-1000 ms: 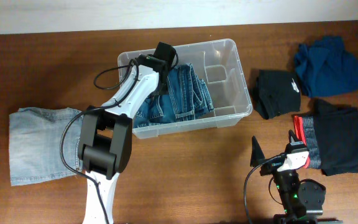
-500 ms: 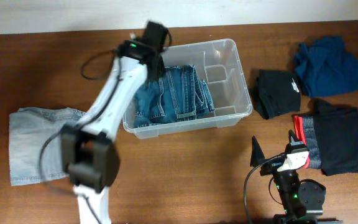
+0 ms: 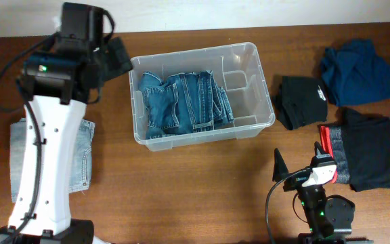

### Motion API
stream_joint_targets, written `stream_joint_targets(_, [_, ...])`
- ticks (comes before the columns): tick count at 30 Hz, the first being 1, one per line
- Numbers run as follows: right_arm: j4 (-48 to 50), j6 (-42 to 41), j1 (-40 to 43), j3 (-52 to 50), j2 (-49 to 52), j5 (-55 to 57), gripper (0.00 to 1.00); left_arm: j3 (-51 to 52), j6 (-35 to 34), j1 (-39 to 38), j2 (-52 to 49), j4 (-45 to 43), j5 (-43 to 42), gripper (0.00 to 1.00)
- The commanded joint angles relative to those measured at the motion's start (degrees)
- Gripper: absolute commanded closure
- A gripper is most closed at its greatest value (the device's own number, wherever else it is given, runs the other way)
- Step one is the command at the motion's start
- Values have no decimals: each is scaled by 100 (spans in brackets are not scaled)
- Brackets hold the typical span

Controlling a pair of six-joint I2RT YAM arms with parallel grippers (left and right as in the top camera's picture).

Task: Pack container
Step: 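Raise the left gripper out of the bin and hold it aside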

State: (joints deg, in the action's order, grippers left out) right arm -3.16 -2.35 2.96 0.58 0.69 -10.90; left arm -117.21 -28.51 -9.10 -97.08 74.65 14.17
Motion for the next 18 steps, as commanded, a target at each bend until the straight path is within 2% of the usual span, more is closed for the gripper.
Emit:
stream_joint_targets(1, [-33, 42, -33, -26, -48, -90, 1, 26, 76, 168, -20, 219, 61, 1])
stream_joint_targets(9, [-31, 42, -33, -26, -48, -90, 2, 26, 74, 203, -26, 732, 24, 1])
stream_joint_targets(13, [-33, 42, -33, -26, -48, -90, 1, 26, 76, 203, -28, 844, -282, 1])
stream_joint_targets(18, [-31, 42, -33, -26, -48, -90, 1, 26, 76, 203, -28, 844, -284, 1])
